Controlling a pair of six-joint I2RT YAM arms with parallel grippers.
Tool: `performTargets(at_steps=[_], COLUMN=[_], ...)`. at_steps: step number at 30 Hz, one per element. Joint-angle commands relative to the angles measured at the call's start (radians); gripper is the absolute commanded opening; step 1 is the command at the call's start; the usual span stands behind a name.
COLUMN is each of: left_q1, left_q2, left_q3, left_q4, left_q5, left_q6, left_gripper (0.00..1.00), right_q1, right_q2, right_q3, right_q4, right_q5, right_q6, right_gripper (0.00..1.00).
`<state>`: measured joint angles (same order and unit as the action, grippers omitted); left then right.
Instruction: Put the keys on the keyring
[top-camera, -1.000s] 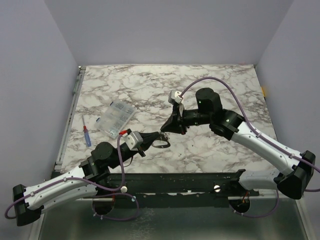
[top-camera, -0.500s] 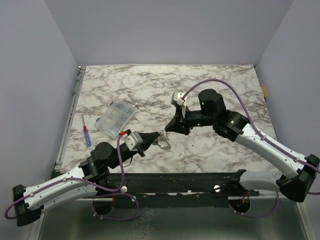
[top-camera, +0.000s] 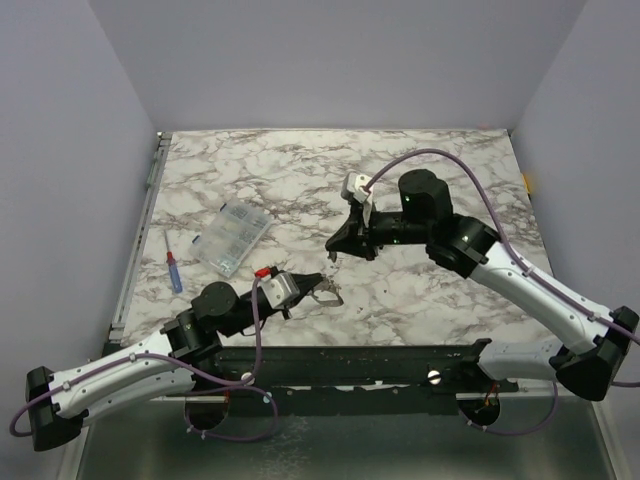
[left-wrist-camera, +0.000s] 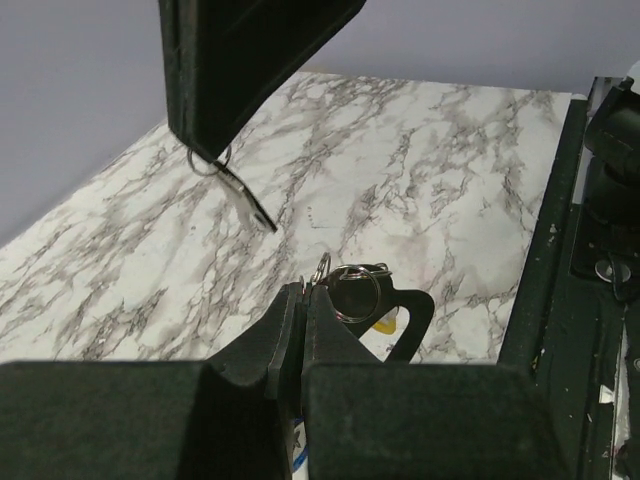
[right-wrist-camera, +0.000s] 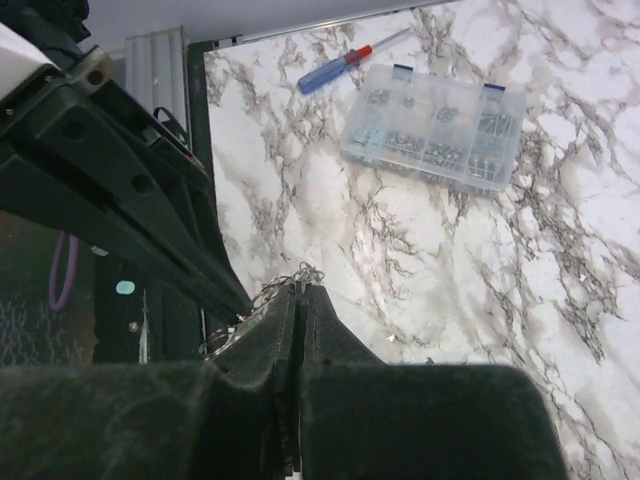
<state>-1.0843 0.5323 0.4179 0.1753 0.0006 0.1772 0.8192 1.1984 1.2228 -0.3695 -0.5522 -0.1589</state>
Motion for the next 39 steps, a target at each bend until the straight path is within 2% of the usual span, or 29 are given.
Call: performTargets(at_steps=[1, 5, 23, 32, 39], left_q1=[-0.003, -0.003, -0.003, -0.004, -0.003], left_q2=[-0.025, -0.038, -0.019, -0.030, -0.056], left_q3=[0.020, 0.021, 0.028, 0.016, 0.004], left_q4=[0.020, 0.026, 0.089, 0.126, 0.138], left_q5=[0.049, 0.012, -0.180, -0.174, -0.153], left_q6=[0.008, 0.003, -0.060, -0.068, -0.071], left_gripper=[0.00, 0.00, 0.00, 0.00, 0.00], right_q1=[0.006, 0.006, 0.012, 0.018, 0.018], right_q2=[0.085, 0.104, 0.049, 0.068, 0.067], right_q3=[0.032, 0.007, -0.083, -0.109, -0.132], right_q4=[0.023, 0.031, 0.113, 0.157, 0.222], right_q5=[-0.094, -0.156, -0.192, -0.202, -0.154], right_q6=[-0.005, 0.026, 0.140, 0.153, 0.188], right_gripper=[0.01, 0.00, 0.01, 0.01, 0.01])
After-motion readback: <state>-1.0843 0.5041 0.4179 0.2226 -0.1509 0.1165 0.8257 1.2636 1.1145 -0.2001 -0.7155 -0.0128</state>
